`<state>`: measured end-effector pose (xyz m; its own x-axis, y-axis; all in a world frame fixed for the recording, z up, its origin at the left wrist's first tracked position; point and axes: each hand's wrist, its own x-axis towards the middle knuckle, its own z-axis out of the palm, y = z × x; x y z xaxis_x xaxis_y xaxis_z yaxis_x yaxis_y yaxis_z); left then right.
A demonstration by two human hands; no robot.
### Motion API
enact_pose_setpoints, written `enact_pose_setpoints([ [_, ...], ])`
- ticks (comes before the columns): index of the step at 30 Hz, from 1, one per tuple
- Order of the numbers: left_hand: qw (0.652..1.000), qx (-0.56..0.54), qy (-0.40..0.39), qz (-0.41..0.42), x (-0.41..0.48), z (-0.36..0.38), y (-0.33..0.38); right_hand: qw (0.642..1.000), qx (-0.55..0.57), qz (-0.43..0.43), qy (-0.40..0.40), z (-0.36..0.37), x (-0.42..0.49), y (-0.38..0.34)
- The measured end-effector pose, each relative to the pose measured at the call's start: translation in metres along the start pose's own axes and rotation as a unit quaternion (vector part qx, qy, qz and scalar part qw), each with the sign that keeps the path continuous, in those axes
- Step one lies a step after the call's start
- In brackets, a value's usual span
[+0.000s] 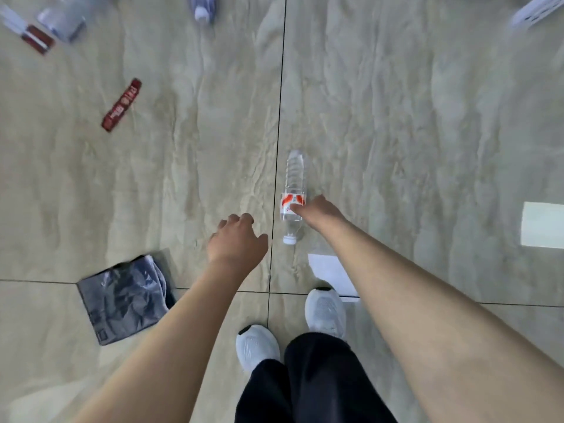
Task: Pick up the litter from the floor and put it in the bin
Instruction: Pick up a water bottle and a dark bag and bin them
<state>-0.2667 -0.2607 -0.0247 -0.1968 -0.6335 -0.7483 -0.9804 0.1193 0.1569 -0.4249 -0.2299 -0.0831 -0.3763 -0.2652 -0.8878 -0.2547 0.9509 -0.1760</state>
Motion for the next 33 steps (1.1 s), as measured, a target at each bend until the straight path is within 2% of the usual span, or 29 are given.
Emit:
enact_pose_setpoints([
  [6,0.999,-0.015,-0.017,-0.039,0.034,0.079,-0.064,0.993,0.108,0.018,0.049,0.068,0.065,0.010],
  [9,0.996,-0.060,0.000,-0.069,0.041,0.098,-0.088,0.991,0.111,0.004,0.078,0.082,0.074,0.014],
  [12,0.983,-0.133,0.014,-0.125,0.038,0.104,-0.112,0.997,0.066,-0.019,0.040,0.092,0.060,0.011],
  [16,0.964,-0.203,0.010,-0.174,0.028,0.107,-0.149,0.995,0.021,-0.098,-0.016,0.118,0.031,-0.007],
  [19,0.955,-0.209,0.061,-0.201,0.024,0.104,-0.187,0.991,-0.018,-0.128,-0.035,0.150,0.014,-0.030],
  [21,0.933,-0.232,0.112,-0.253,0.023,0.099,-0.216,0.988,-0.030,-0.144,-0.051,0.173,0.005,-0.044],
  [23,0.893,-0.260,0.151,-0.334,0.021,0.099,-0.255,0.985,-0.026,-0.162,-0.060,0.202,-0.003,-0.055],
  [25,0.865,-0.274,0.152,-0.393,0.015,0.103,-0.288,0.983,-0.010,-0.174,-0.055,0.229,-0.009,-0.060],
  [30,0.873,-0.245,0.129,-0.402,0.015,0.129,-0.356,0.978,0.035,-0.190,-0.078,0.286,-0.005,-0.062],
  [33,0.864,-0.267,0.116,-0.411,0.024,0.144,-0.384,0.978,0.037,-0.191,-0.074,0.307,-0.001,-0.060],
])
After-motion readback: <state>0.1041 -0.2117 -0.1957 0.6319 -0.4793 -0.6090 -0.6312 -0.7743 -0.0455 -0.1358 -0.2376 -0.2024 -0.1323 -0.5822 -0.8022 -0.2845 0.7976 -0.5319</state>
